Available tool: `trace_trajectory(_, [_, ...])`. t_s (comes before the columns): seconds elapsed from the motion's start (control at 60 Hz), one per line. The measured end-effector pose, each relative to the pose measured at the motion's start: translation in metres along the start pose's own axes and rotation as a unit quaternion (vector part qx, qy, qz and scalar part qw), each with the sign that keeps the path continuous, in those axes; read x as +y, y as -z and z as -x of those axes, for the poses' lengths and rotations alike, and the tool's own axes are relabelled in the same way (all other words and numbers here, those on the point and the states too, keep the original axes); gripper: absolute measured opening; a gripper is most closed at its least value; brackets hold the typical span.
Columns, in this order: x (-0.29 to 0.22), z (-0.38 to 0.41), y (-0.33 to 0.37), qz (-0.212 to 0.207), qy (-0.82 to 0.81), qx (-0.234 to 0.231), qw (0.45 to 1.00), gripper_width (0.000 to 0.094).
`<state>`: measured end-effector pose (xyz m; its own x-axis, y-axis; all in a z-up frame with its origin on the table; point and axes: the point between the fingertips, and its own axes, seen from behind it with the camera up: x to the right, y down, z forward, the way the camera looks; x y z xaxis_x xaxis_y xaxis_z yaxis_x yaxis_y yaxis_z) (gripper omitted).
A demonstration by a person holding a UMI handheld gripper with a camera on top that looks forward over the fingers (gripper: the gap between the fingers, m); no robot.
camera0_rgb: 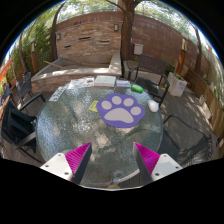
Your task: Arrange mouse
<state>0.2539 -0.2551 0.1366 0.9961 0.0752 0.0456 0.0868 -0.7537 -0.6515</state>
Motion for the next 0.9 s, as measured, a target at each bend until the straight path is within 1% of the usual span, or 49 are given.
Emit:
trace_trajectory(0.117, [-0.01, -0.084, -0.056, -0.011, -0.02, 0.037, 0.999, 0.0848])
trace_trajectory(0.217, [-0.028, -0.138, -0.111, -0.022, -0.042, 0.047, 0.998, 0.0857])
trace_trajectory(0.283, [-0.045, -0.173, -0.146, -0.037, -0.052, 0.055, 0.996, 0.0865])
trace_trajectory(0.45, [-0.091, -0.231, -0.231, -0.062, -0.045, 0.063, 0.995, 0.084])
trace_trajectory(0.6, [-0.119, -0.255, -0.286, -0.067, -0.044, 0.059, 0.995, 0.0813])
trace_trajectory(0.633, [-0.123, -0.258, -0.294, -0.068, -0.046, 0.058, 0.995, 0.0783])
trace_trajectory(0.65, [-0.118, -0.255, -0.291, -0.068, -0.046, 0.058, 0.995, 0.0757])
trace_trajectory(0.667, [-0.125, -0.256, -0.303, -0.068, -0.047, 0.057, 0.995, 0.0729])
trace_trajectory(0.767, [-0.13, -0.253, -0.311, -0.069, -0.048, 0.05, 0.995, 0.0501])
trace_trajectory(0.85, [-0.133, -0.255, -0.313, -0.074, -0.04, 0.055, 0.995, 0.0481])
trace_trajectory(0.9, [-0.134, -0.254, -0.317, -0.075, -0.033, 0.056, 0.995, 0.0447])
